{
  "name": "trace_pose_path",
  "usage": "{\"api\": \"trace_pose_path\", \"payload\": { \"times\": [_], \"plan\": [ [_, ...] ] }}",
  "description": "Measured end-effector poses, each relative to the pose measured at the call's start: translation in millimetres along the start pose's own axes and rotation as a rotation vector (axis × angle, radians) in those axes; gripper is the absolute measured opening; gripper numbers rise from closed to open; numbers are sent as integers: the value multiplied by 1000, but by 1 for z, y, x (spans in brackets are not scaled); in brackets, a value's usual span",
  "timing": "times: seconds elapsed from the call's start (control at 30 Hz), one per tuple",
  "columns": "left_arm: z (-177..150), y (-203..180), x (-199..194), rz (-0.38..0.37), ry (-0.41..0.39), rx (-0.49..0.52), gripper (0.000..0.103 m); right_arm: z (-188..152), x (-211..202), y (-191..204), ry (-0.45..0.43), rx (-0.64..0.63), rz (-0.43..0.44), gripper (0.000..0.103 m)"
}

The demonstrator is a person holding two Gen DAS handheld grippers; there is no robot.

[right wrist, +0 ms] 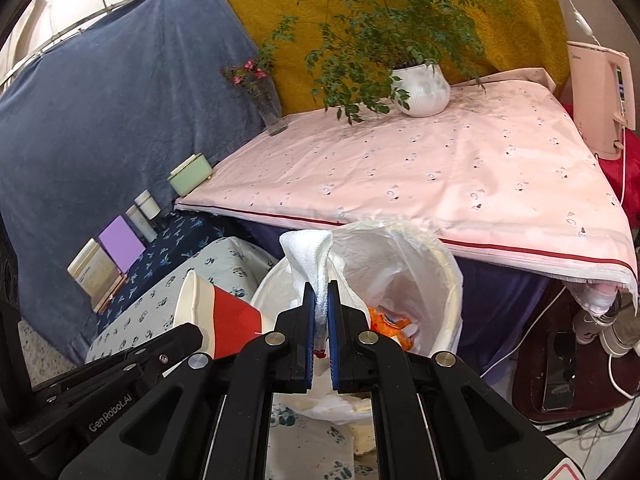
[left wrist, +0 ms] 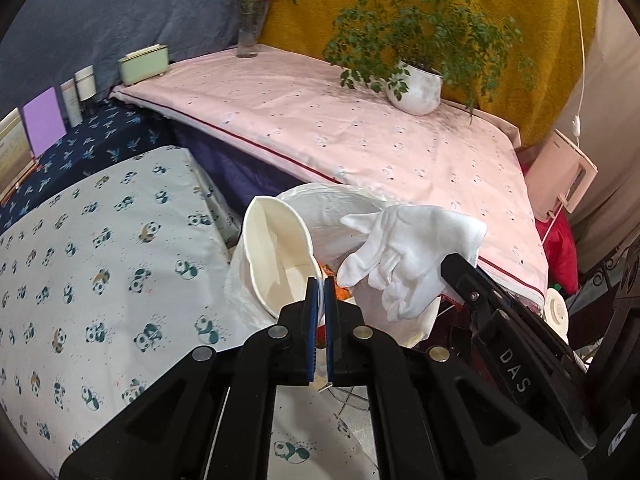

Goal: Collect trash
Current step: 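Carry the red cup and white tissue over the white bin with both grippers, then open the left gripper to drop the cup into the bin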

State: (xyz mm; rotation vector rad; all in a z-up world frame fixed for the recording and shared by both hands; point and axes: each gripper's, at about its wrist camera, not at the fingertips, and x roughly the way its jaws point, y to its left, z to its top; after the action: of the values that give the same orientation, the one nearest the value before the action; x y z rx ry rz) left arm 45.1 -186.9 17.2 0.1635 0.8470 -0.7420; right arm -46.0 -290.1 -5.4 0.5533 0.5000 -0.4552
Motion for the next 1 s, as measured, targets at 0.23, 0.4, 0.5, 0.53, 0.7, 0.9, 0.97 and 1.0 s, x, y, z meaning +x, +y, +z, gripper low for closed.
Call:
{"api": "trace_pose_path", "payload": {
  "times": [0.23, 0.4, 0.5, 0.53, 0.7, 0.9, 0.97, 1.0],
  "plan": [
    [4, -7, 13, -33, 2, 37, 3, 3, 6, -18, 1, 36, -23, 6],
    [8, -6, 21, -46, 0, 45, 3, 3, 11, -25, 6, 46, -32, 6],
    [9, -4, 24, -51, -1, 38, 3, 3, 12, -26, 8, 50, -34, 6],
    [9, -3, 25, -51, -2, 33, 3, 3, 12, -26, 8, 50, -34, 6],
    [8, 5, 30, -11, 0, 13, 21, 5, 13, -26, 7, 50, -36, 6],
    [5, 17, 30, 20, 6, -23, 34, 5, 15, -23, 9, 43, -30, 6],
    [4, 20, 29, 29, 3, -29, 35, 5, 15, -21, 10, 39, -28, 6],
    [4, 22, 29, 32, 4, -31, 36, 5, 16, -19, 12, 37, -26, 6]
  ]
}}
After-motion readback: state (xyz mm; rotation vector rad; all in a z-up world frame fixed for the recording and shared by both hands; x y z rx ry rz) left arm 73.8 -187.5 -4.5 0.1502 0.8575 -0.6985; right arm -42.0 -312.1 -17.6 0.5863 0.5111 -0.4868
